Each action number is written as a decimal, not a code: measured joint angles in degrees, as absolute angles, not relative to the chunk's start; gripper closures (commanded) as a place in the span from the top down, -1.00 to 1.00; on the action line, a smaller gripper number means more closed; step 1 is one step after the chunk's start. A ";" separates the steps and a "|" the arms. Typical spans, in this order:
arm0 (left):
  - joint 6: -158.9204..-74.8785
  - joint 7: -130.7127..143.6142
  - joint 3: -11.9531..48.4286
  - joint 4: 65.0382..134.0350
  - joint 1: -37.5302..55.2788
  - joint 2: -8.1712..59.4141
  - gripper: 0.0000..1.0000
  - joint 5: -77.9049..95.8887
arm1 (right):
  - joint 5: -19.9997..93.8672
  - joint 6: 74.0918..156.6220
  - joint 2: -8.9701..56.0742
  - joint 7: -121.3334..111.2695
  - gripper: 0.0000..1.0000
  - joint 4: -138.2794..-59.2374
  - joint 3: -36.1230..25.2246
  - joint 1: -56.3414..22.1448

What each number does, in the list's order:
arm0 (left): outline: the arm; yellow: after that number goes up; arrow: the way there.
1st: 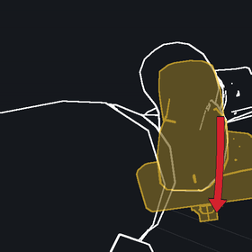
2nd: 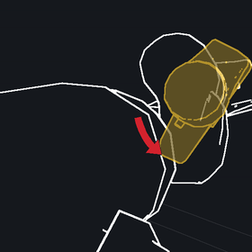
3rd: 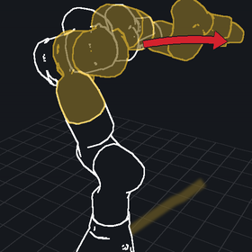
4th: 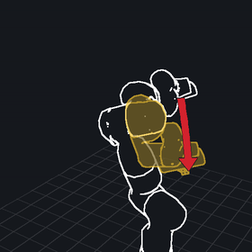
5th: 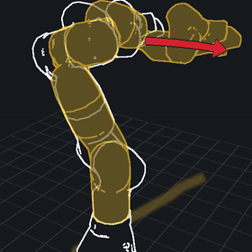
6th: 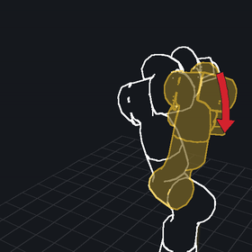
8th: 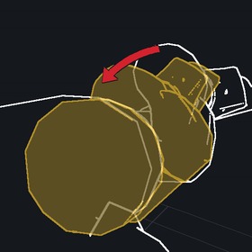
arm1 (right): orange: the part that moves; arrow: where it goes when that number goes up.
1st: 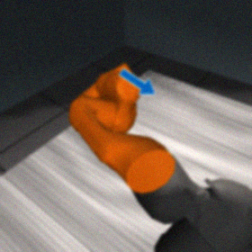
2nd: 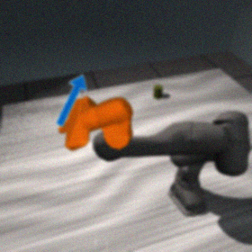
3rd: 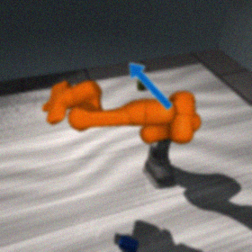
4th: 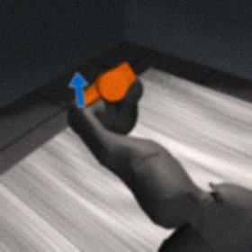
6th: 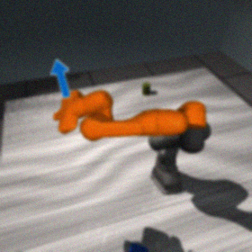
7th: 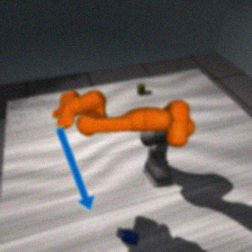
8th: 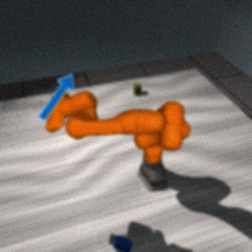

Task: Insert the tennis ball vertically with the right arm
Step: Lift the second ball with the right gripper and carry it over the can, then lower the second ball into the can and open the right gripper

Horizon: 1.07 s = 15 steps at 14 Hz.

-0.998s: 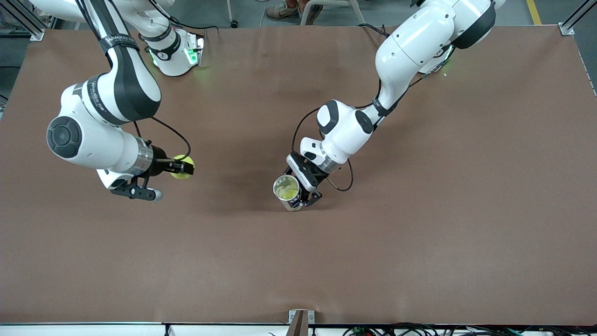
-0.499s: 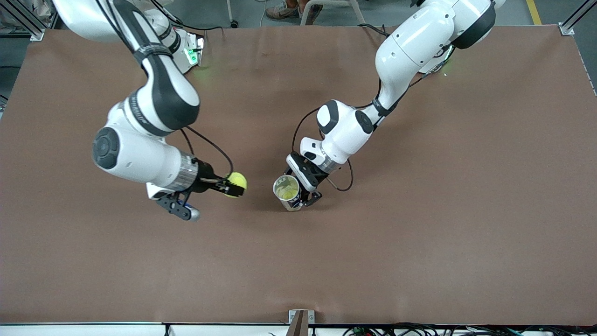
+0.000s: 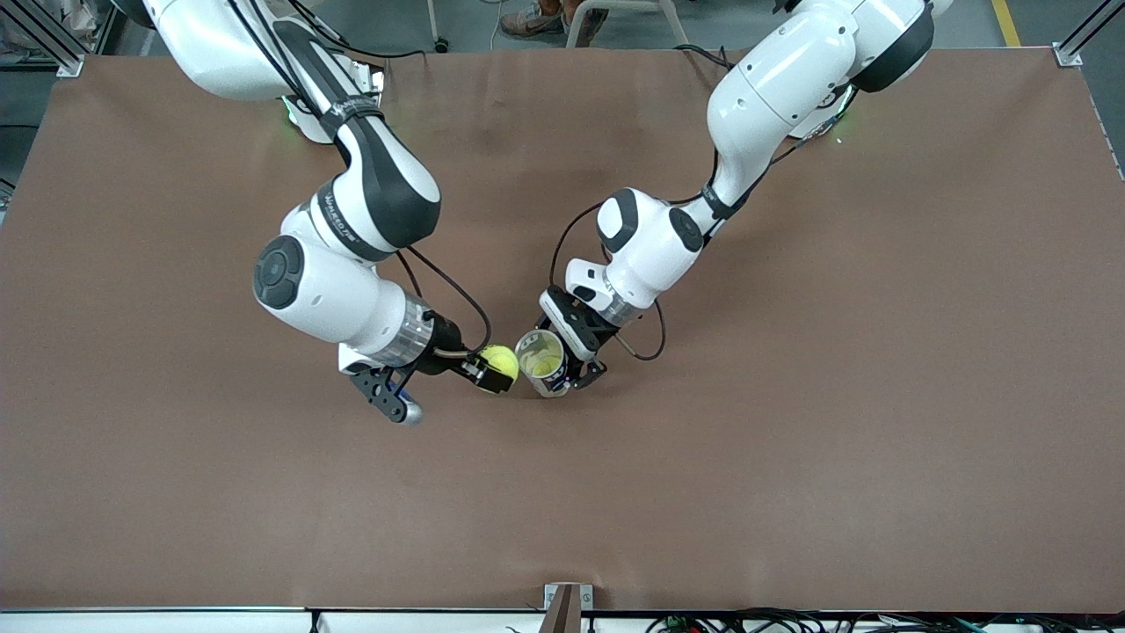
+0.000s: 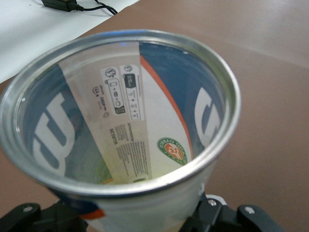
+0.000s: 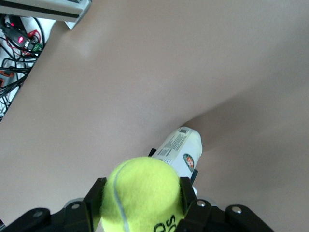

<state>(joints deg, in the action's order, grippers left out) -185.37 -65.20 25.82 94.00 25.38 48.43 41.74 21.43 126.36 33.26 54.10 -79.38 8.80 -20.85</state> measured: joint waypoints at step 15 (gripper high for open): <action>-185.37 -65.20 25.82 94.00 25.38 48.44 0.55 41.74 | 25.55 126.94 35.26 60.08 1.00 -79.08 8.46 -24.19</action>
